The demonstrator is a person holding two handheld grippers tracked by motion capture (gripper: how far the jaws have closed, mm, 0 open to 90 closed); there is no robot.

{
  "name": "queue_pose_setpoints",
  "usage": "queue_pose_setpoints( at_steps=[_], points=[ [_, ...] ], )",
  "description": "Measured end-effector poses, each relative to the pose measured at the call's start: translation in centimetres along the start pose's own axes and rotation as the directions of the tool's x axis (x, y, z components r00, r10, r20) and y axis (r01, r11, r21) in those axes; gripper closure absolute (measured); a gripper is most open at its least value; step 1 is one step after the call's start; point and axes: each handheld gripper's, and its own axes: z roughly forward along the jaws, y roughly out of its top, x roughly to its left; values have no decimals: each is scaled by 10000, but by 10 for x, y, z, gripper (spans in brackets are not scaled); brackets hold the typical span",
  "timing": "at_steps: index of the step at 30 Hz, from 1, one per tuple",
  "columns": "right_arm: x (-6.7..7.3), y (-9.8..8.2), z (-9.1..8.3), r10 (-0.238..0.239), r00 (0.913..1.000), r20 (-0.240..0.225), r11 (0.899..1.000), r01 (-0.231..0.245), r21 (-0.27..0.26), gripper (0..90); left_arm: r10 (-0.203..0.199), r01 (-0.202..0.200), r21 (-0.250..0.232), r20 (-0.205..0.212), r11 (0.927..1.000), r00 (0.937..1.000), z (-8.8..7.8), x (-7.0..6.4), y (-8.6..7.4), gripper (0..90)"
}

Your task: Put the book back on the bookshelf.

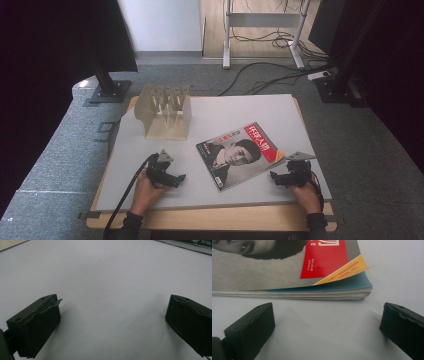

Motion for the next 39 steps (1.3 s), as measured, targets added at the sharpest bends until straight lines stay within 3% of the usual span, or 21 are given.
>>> queue_pose_setpoints(
  at_steps=[26,32,39],
  points=[
    [0,0,0,-2,10000,-15,10000,2,-3,0,29,-29,53,-22,10000,10000,0,0,1,0],
    [-2,3,-2,26,9998,-177,9999,-24,121,4,147,-148,137,16,9998,9999,2,-1,6,0],
    [-3,10,-10,-134,9994,-313,9999,131,-96,13,338,-341,75,401,9994,9986,3,-3,24,0]
  ],
)
